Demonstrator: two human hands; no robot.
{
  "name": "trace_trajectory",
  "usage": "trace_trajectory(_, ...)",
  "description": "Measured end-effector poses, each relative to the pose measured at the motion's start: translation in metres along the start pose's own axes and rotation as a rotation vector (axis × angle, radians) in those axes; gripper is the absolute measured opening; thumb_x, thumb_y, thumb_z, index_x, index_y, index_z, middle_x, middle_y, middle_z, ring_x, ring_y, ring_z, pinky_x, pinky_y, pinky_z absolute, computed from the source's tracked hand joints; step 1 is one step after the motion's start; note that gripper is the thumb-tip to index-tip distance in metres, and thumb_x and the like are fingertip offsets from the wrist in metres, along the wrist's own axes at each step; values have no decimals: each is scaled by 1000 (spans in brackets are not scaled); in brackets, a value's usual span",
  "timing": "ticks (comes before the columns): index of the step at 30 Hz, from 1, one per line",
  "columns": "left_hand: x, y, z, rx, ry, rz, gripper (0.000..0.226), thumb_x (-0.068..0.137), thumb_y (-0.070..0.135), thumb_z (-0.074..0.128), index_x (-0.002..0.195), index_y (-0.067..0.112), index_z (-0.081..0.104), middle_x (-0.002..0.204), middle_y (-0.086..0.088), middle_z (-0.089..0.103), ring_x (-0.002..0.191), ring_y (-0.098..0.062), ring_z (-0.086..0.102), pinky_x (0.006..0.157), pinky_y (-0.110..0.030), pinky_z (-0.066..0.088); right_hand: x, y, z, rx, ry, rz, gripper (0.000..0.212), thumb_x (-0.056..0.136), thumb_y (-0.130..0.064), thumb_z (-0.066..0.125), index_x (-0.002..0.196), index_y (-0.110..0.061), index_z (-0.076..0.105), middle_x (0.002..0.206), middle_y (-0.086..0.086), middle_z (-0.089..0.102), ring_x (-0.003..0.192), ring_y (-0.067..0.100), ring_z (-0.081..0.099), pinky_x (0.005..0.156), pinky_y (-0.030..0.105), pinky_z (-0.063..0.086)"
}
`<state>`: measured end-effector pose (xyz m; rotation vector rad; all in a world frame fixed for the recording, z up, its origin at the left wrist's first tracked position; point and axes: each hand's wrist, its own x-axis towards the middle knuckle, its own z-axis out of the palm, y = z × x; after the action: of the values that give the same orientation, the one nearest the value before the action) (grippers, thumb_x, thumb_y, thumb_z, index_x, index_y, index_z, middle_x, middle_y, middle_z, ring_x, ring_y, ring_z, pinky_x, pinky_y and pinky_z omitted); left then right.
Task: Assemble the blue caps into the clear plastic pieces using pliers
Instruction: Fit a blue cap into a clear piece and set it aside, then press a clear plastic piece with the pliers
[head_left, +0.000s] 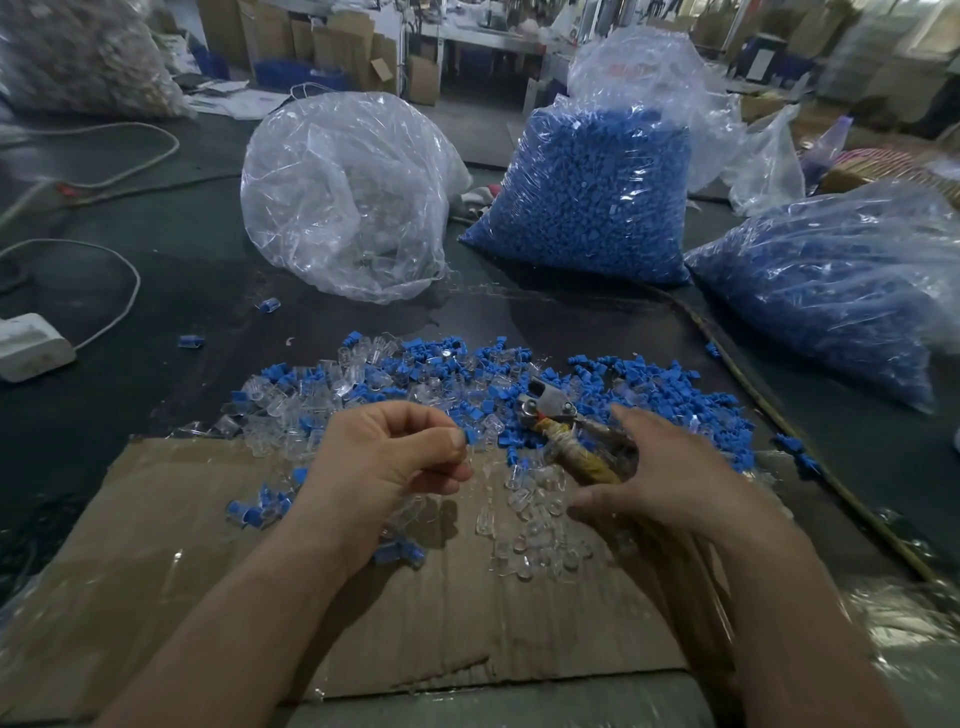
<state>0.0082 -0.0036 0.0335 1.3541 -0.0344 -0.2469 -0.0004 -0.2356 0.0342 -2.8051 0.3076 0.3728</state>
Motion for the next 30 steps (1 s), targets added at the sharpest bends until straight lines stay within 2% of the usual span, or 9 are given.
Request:
trace_trajectory(2, 0, -1, 0, 6, -4, 3, 19, 54, 10, 66, 69, 0, 62, 58, -8, 66, 52, -17, 64, 48, -19, 52, 2, 2, 1, -27, 31, 0, 114, 56, -66, 71, 146, -28, 11, 154, -5, 15, 139, 19, 17, 113, 45, 17)
trace_trajectory(4, -1, -1, -1, 5, -6, 3, 19, 54, 10, 66, 69, 0, 62, 58, -8, 66, 52, -18, 64, 48, -19, 52, 1, 2, 2, -44, 61, -20, 107, 59, -61, 73, 145, -29, 18, 151, -6, 22, 136, 18, 23, 111, 39, 22)
trace_trajectory(12, 2, -5, -2, -4, -13, -6, 20, 57, 9, 66, 74, -2, 62, 61, -9, 68, 56, -19, 66, 50, -19, 52, 2, 1, 0, 48, 155, -24, 87, 59, -51, 78, 135, -32, 40, 133, -7, 46, 116, 16, 42, 92, 33, 35)
trace_trajectory(15, 2, -5, -2, -8, -15, 1, 21, 58, 10, 66, 75, -2, 61, 61, -8, 68, 56, -18, 66, 50, -19, 52, 3, 1, 0, 71, 183, -27, 79, 62, -43, 78, 133, -33, 44, 128, -5, 49, 111, 16, 44, 86, 32, 35)
trace_trajectory(18, 2, -6, -3, -14, -17, 2, 21, 59, 10, 66, 76, -2, 61, 61, -8, 68, 57, -19, 67, 50, -18, 52, 5, -2, 2, 68, 236, -48, 74, 65, -33, 75, 133, -30, 45, 128, -3, 50, 110, 18, 45, 87, 32, 37)
trace_trajectory(22, 2, -6, -3, -26, -17, 11, 21, 59, 10, 66, 75, -1, 61, 62, -9, 68, 57, -19, 67, 50, -19, 52, 3, -5, 4, 93, 312, -77, 69, 67, -24, 73, 131, -27, 47, 125, -1, 52, 93, 12, 45, 79, 26, 37)
trace_trajectory(24, 2, -6, -3, -43, -13, 22, 20, 59, 11, 66, 74, -1, 61, 62, -10, 68, 57, -19, 67, 50, -18, 52, 1, -5, 3, 95, 371, -99, 70, 67, -21, 73, 132, -27, 45, 124, 0, 54, 95, 13, 47, 80, 27, 39)
trace_trajectory(28, 3, -7, -2, -80, -2, 51, 18, 60, 12, 66, 74, 1, 62, 63, -11, 68, 59, -19, 67, 51, -18, 52, -4, -11, 2, 163, 474, -181, 72, 70, -12, 69, 136, -21, 41, 129, 1, 50, 117, 18, 45, 95, 34, 36)
trace_trajectory(30, 4, -8, -2, -100, 11, 68, 17, 60, 12, 67, 74, 3, 62, 63, -10, 69, 60, -19, 68, 52, -18, 52, -7, -15, 1, 165, 528, -245, 66, 71, -4, 66, 133, -16, 46, 120, 2, 52, 110, 17, 46, 90, 30, 36)
